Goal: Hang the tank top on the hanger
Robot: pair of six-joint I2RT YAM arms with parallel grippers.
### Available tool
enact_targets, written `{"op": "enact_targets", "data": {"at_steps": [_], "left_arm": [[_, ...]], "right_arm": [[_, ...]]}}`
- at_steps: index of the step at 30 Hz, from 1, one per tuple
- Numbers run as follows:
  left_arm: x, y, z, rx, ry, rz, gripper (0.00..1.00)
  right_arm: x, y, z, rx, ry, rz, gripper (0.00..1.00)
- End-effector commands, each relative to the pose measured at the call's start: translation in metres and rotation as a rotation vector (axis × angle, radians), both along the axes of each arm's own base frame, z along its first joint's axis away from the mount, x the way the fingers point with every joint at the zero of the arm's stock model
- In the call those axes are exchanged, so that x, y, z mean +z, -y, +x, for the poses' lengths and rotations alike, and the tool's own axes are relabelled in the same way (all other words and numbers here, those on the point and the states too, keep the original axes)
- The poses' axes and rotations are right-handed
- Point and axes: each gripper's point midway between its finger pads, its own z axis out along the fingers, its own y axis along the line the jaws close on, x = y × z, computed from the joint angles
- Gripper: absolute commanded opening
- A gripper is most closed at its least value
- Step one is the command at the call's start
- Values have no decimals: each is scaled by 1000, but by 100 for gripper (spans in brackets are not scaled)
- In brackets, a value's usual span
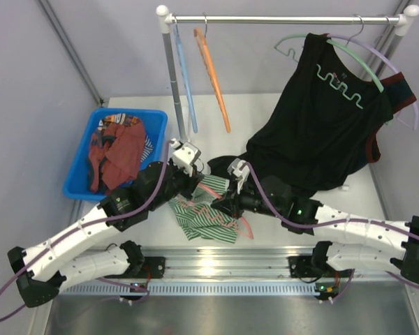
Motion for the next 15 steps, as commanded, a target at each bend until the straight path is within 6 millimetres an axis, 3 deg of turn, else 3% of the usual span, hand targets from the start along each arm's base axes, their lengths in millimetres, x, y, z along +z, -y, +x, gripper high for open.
{"op": "enact_targets", "data": {"at_steps": [1,5,6,11,14,15], "left_arm": [[31,8,7,23,47,-84,0],[33,2,6,20,71,-56,0],[34,1,5,20,76,-55,0],[37,-3,3,14,94,-51,0],[38,-5,4,21,102,-49,0],[38,-6,3,21,105,-50,0]], "right_arm": [[73,-15,-1,30,96,172,0],[71,-5,8,-51,65,135,11],[69,-3,9,-61,55,124,21],[65,7,13,-117,16,84,46],[72,18,21,-200,5,108,57],[63,25,22,-227,-15,73,58]]}}
